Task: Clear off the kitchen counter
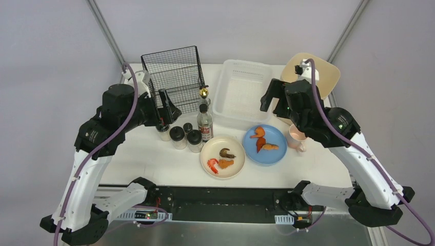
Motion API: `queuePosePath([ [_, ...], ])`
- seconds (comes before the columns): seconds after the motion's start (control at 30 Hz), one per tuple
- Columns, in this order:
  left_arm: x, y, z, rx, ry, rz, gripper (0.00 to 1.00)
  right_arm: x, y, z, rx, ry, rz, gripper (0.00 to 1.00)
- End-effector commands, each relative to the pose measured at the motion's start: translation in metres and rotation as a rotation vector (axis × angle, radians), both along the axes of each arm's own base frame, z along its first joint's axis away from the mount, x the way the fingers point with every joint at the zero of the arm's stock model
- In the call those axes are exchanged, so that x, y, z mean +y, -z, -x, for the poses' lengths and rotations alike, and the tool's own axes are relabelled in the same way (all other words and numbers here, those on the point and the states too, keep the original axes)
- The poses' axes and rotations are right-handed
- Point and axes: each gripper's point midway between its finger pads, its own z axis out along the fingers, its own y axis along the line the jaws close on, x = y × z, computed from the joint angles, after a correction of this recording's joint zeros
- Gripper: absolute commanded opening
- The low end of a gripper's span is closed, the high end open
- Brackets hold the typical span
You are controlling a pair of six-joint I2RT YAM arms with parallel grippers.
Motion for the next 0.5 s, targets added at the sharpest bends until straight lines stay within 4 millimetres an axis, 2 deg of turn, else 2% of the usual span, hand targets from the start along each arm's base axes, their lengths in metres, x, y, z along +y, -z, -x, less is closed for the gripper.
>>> queuePosePath([
  [0.0,0.007,-0.014,0.0,-0.036,-0.043,0.008,1.0,0.009,-0.008,-0.001,-0.033,-0.034,-0.036,0.99],
  [0.13,0.009,-0.016,0.004,-0.05,-0.037,0.009,1.0,0.043,-0.01,0.004,-0.047,-0.229,-0.08,0.99],
  [0.33,0.002,-0.019,0.012,-0.049,0.01,0.04,1.0,0.077,-0.023,0.001,-0.099,-0.365,-0.153,0.99],
  [0.47,-0.006,-0.016,0.018,-0.026,0.052,0.065,1.0,0.104,-0.022,-0.001,-0.079,-0.456,-0.189,0.99],
])
